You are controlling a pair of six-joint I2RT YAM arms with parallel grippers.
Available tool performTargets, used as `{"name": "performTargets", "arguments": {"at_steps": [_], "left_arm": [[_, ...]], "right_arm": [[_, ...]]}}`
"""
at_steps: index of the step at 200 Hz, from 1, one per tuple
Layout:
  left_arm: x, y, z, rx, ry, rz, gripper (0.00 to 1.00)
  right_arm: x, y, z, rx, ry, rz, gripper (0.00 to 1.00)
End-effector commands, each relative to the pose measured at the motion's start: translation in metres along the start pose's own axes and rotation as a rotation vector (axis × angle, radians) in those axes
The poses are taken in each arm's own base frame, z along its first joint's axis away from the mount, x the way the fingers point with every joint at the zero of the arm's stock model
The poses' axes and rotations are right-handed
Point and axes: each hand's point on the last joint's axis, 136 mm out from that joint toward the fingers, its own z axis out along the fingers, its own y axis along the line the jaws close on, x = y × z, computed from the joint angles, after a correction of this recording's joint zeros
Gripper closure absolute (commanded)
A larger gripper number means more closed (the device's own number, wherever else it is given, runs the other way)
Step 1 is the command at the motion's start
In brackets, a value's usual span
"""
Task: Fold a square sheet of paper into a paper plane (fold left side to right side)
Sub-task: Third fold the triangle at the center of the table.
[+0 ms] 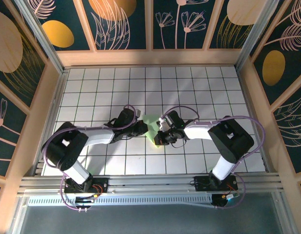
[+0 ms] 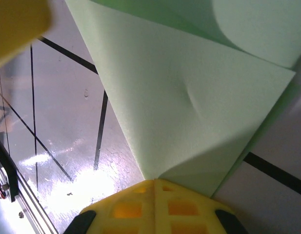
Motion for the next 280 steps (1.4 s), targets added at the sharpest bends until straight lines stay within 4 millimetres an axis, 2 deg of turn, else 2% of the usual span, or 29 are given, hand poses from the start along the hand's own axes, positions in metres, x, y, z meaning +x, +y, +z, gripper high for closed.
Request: {"name": "performTargets", "arguments": {"at_steps": [1,49,92,148,156,234,280], "left_arm": [[0.007,-0.006,-0.006,0.05,-0.011,0.015,1.0],[0.028,-0.014,0.008,0.121,0.036,-0.015,1.0],[0.032,-0.016,0.016,0.128,0.046,-0.02,1.0],[0.032,-0.006,0.022,0.089,0.041,-0.035,1.0],[0.036,0.005,0.028,0.056,0.054,-0.047,1.0],[0.04,0.036,0.034,-0.086,0.054,-0.096,1.0],[0.026,0.051,0.029,-0.158,0.017,-0.093,1.0]], "right_arm": [[0.029,-0.06,0.005,0.255,0.077,0.1,1.0],[0.03,-0.066,0.003,0.295,0.082,0.104,1.0],[0.032,-0.067,0.007,0.296,0.094,0.105,1.0],[0.033,-0.068,0.007,0.31,0.102,0.098,1.0],[0.033,-0.068,0.008,0.314,0.105,0.098,1.0],[0.039,-0.074,0.007,0.357,0.143,0.092,1.0],[0.041,-0.077,0.006,0.375,0.148,0.084,1.0]]}}
